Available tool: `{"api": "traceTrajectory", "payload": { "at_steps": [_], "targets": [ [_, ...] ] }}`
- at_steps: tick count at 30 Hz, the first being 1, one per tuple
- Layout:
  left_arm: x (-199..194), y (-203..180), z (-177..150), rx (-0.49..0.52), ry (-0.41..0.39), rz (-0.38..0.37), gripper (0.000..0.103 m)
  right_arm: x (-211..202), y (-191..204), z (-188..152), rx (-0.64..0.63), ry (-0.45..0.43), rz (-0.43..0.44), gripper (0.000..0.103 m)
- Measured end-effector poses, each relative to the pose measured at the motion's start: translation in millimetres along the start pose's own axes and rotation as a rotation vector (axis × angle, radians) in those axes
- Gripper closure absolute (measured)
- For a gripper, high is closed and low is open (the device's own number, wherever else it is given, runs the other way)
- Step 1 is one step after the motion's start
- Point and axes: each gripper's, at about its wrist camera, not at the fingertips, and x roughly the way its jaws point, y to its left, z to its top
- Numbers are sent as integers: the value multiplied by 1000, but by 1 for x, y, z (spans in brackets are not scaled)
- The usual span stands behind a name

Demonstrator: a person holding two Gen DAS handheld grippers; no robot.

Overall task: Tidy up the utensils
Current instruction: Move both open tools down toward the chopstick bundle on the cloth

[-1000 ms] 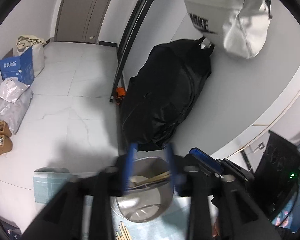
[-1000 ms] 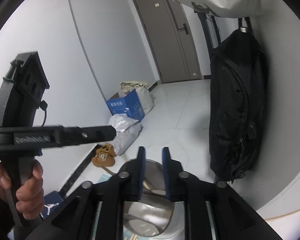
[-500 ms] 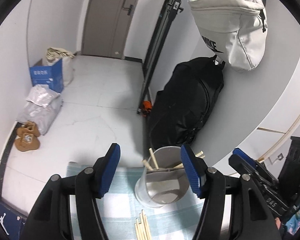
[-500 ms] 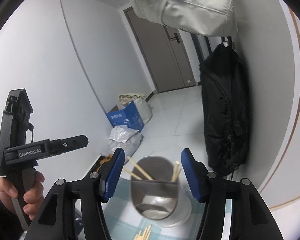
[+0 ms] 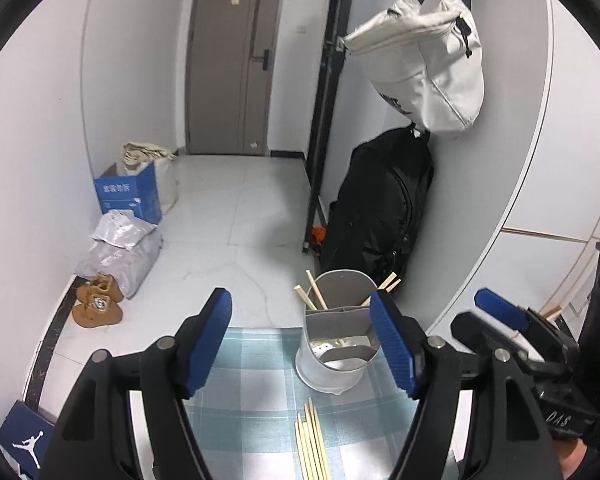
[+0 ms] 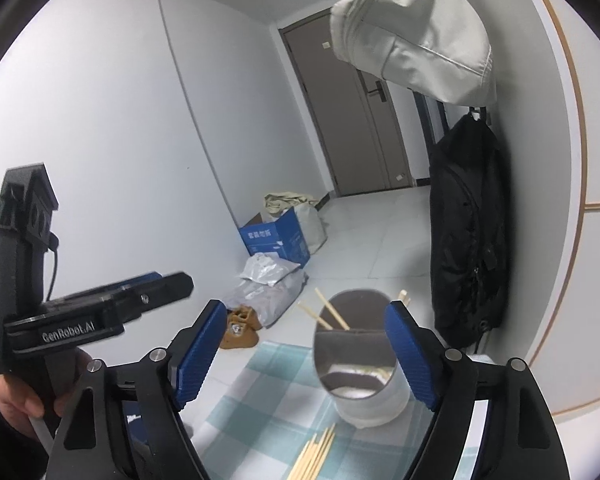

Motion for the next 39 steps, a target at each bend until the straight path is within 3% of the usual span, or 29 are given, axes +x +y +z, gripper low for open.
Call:
{"api": "traceTrajectory", "payload": {
  "at_steps": [8,14,18,33,34,37,39],
  "targets": [
    [-9,3,-29,-4,-16,43,21,-5,9,-33,-4,21,13,20],
    [1,7,-57,11,-10,83,20,5,5,-62,8,78,16,20],
    [7,7,-76,48,-50,146,20,16,1,-80,11,125,9,20],
    [66,48,-119,-64,120,159,20,65,-24,-137,89,374,-86,21],
    [70,51,-122,-78,143,154,20,70,-25,-140,97,393,-82,23],
    [77,62,-127,-121,207,145,20,85,-25,-150,99,463,-88,46],
    [83,67,-129,-143,239,153,20,96,-24,-158,84,509,-99,53]
  ]
}}
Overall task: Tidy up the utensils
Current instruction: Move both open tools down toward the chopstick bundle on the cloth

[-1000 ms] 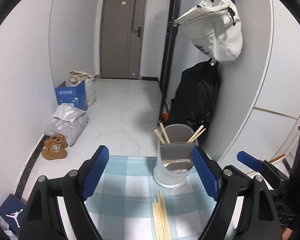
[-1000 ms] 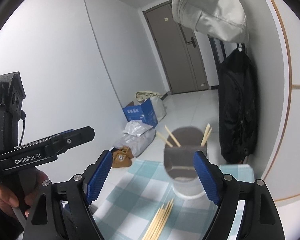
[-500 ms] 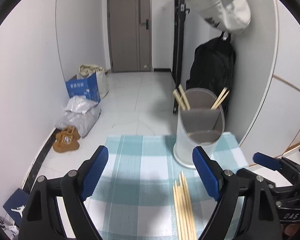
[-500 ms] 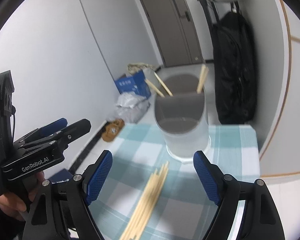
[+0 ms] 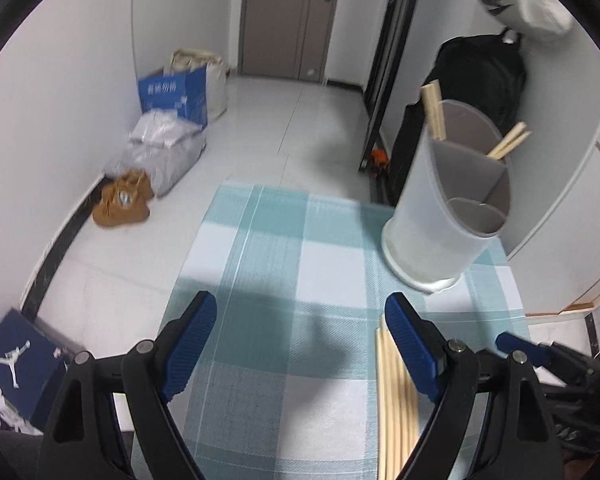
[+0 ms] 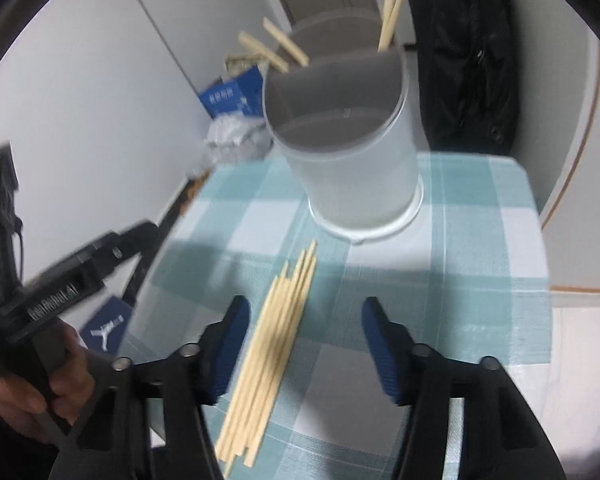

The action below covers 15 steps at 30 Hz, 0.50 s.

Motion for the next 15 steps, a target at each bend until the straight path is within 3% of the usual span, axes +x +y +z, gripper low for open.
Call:
{"api": "traceTrajectory", "payload": {
  "at_steps": [2,3,6,10,15],
  "targets": [
    [6,5,0,-13,22,26,20,18,-1,-2,7,73,-1,76],
    [8,6,1,-11,23,43,20,25,-1,-3,11,102,7,78],
    [7,5,2,30,8,87,20,40,0,-4,14,145,3,79],
    [2,6,-2,59,-9,90,20,50,6,2,-13,149,13,79],
    [2,6,-4,102,-6,91,20,69,8,7,-46,186,-38,80]
  ]
}}
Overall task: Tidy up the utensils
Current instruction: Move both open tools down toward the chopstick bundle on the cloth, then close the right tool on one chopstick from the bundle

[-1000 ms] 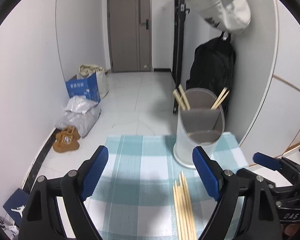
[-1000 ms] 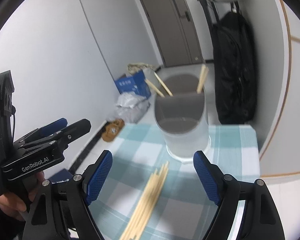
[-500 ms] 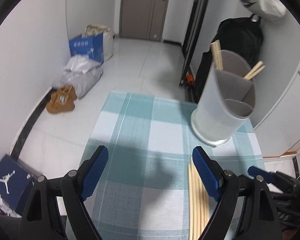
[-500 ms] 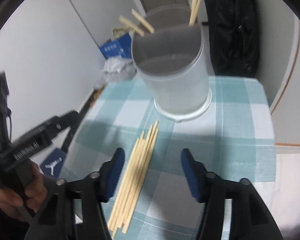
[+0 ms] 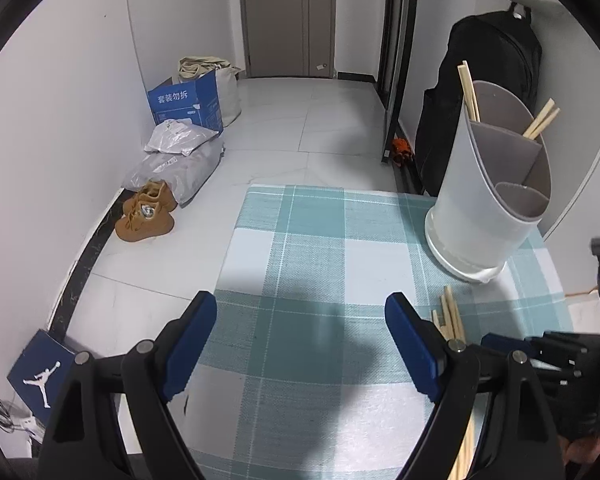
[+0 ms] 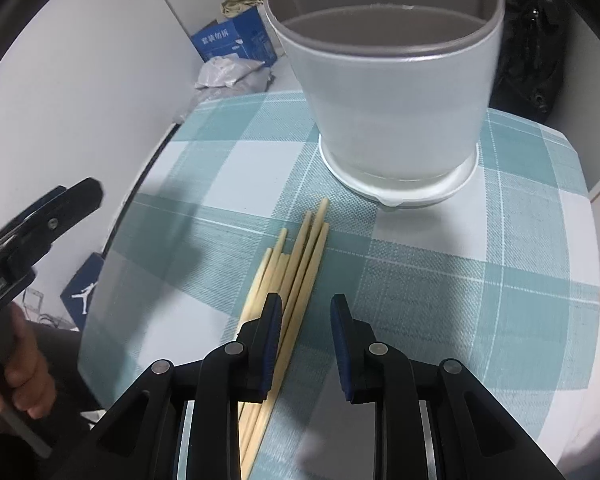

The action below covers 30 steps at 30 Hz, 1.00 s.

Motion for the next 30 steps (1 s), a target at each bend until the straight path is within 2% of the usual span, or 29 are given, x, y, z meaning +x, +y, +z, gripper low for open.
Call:
{"api": "traceTrajectory", "payload": {
  "at_steps": [2,4,7,10,14,18,21,28,30],
  "targets": [
    [-2,1,0,11,-10,14,20,4,-1,0,-4,15,-32,86],
    [-2,4,4,13,-19,13,20,3,0,1,-17,23,-56,88],
    [-1,12,8,-25,-7,-11,20,1,5,3,-57,40,-93,88],
    [0,21,10,-70,-4,-19,20,1,10,3,-72,53,-86,88],
    [7,29,11,-122,34,-50,20,8,18,7,-100,73,-107,88],
    [20,46,9,-231,119,-78,20,14,25,15,-119,105,-155,89],
    [27,58,7,-303,153,-79,20,17,24,21,-105,117,-173,89],
    [32,62,4,-336,178,-62,20,27,31,33,-104,108,-208,88],
    [33,62,2,-327,182,-62,20,26,28,35,-85,94,-204,92]
  ]
}}
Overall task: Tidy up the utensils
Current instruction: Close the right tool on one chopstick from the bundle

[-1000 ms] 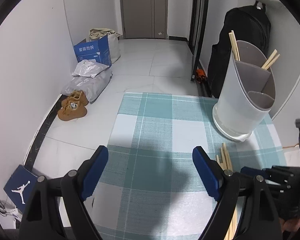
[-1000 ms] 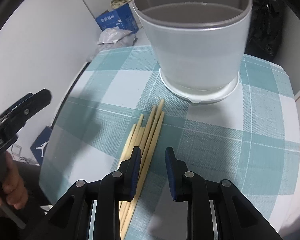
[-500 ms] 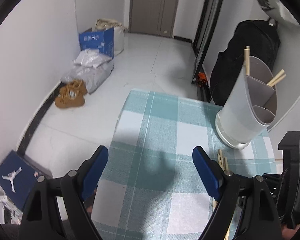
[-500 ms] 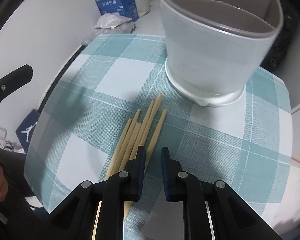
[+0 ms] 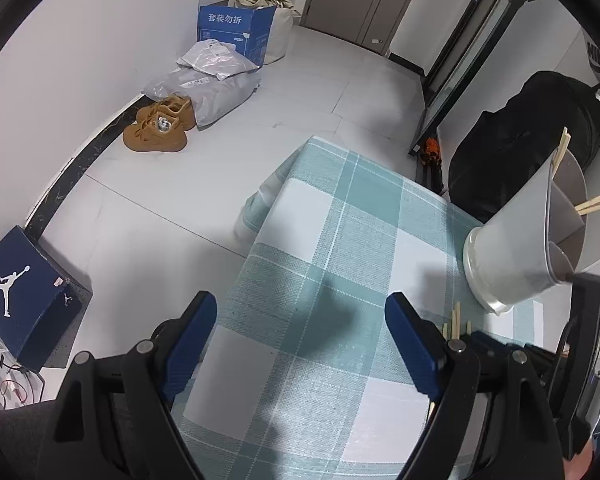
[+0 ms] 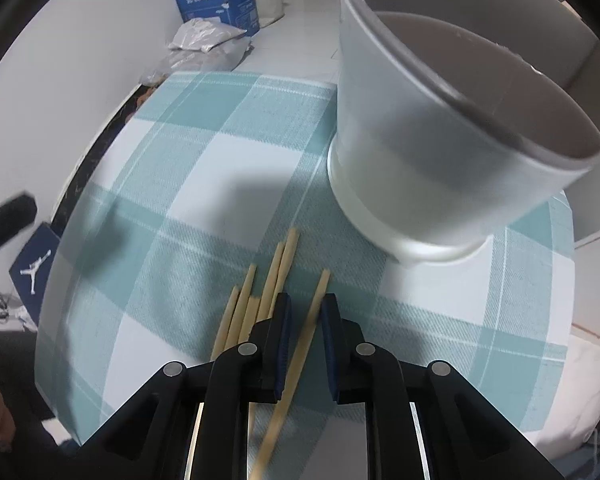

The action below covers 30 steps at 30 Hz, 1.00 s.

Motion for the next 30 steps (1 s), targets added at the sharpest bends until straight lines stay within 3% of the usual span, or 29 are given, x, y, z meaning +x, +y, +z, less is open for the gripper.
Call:
{"api": "traceTrajectory", "payload": {
  "at_steps": [1,5,10,14,22,30],
  "targets": [
    [1,0,-1,7,6,5,20,0,-1,-1,11,-4,-1,97],
    [10,-5,-8,54,57,15,20,-6,-11,-2,50,-28,48,99],
    [28,-30,-27,159,202,-41,20,-38,-29,-15,93,-133,127,99],
    [34,-52,-44,217,246,-76,20,-64,-45,-26,151,-215,223,99],
    [34,-73,-59,280,242,-37,20,-94,-86,-40,275,-332,381,99],
    [36,-81,-64,347,205,54,19,-118,-111,-54,344,-394,415,99]
  ]
}}
